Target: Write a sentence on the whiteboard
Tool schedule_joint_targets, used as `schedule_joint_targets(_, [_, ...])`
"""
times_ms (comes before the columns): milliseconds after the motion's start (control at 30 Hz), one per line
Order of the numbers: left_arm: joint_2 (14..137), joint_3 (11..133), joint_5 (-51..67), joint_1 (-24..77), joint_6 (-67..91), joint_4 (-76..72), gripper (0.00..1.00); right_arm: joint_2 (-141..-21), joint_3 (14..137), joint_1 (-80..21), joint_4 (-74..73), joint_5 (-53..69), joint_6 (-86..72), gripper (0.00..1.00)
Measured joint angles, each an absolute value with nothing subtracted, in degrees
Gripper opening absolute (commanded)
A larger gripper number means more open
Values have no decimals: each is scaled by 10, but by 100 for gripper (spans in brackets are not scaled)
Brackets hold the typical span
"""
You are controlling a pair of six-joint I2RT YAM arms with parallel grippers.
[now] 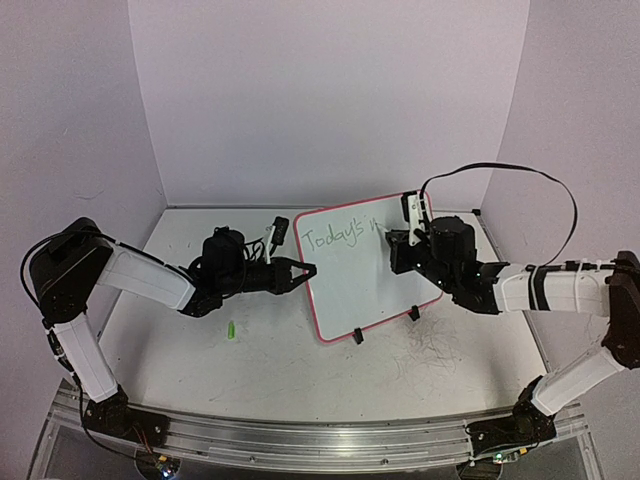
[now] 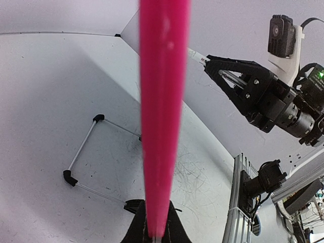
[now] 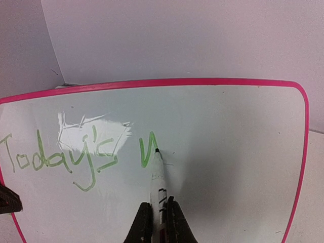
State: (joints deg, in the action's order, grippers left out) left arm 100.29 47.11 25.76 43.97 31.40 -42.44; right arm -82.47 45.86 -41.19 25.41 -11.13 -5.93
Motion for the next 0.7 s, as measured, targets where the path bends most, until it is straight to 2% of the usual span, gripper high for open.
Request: schedule_joint_targets(700, [1003,471,257,440,314,-424,0,-816,444,-412,248,-119,-69,0])
